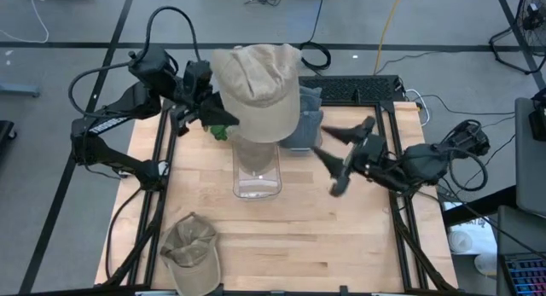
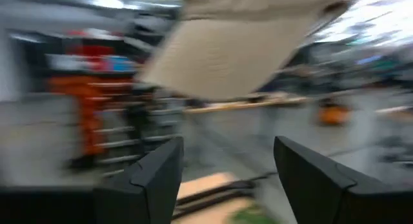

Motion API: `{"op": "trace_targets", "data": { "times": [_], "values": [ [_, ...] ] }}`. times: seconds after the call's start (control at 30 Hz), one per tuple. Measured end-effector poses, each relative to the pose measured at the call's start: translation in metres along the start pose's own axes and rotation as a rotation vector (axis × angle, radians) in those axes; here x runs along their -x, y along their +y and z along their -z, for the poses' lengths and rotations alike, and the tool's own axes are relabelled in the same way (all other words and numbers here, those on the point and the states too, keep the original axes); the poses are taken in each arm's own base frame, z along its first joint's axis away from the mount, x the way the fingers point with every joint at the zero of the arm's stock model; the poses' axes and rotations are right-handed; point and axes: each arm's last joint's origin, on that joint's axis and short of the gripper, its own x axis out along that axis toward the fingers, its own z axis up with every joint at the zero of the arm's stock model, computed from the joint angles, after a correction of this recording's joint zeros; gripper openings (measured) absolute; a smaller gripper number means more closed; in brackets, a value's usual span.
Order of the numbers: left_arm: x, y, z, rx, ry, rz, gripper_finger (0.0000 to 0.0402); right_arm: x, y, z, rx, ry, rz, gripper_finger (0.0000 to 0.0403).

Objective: Pick & Place hat
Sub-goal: Put the right brown cap into the left transparent bin

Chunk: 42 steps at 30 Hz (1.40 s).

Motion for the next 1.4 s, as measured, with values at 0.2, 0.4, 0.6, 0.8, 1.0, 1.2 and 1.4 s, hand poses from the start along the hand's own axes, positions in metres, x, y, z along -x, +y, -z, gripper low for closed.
{"op": "trace_targets", "data": {
  "times": [0.2, 0.4, 0.6, 0.8, 1.0, 1.2, 1.4],
  "values": [
    [0.004, -0.010, 0.004, -0.247, 0.052, 0.021, 0.0009, -0.015, -0.008, 0.016, -0.175, 0.122, -0.180, 0.0230],
    [0.005, -0.014, 0.014, -0.371, 0.120, 0.019, 0.0009, -0.037, -0.024, 0.016, -0.358, 0.148, -0.326, 0.0236],
    [0.002, -0.014, 0.024, -0.432, 0.186, -0.027, 0.0009, -0.053, -0.042, 0.011, -0.449, 0.126, -0.423, 0.0258],
    [-0.002, -0.014, 0.033, -0.471, 0.245, -0.115, 0.0009, -0.063, -0.052, 0.013, -0.442, 0.122, -0.435, 0.0269],
    [-0.008, -0.020, 0.036, -0.522, 0.251, -0.140, 0.0009, -0.074, -0.052, 0.012, -0.445, 0.087, -0.573, 0.0255],
    [-0.011, -0.022, 0.038, -0.502, 0.251, -0.167, 0.0009, -0.080, -0.045, 0.013, -0.434, 0.058, -0.725, 0.0225],
    [-0.012, -0.023, 0.038, -0.465, 0.249, -0.183, 0.0009, -0.080, -0.045, 0.013, -0.373, 0.024, -0.703, 0.0132]
  ]
}}
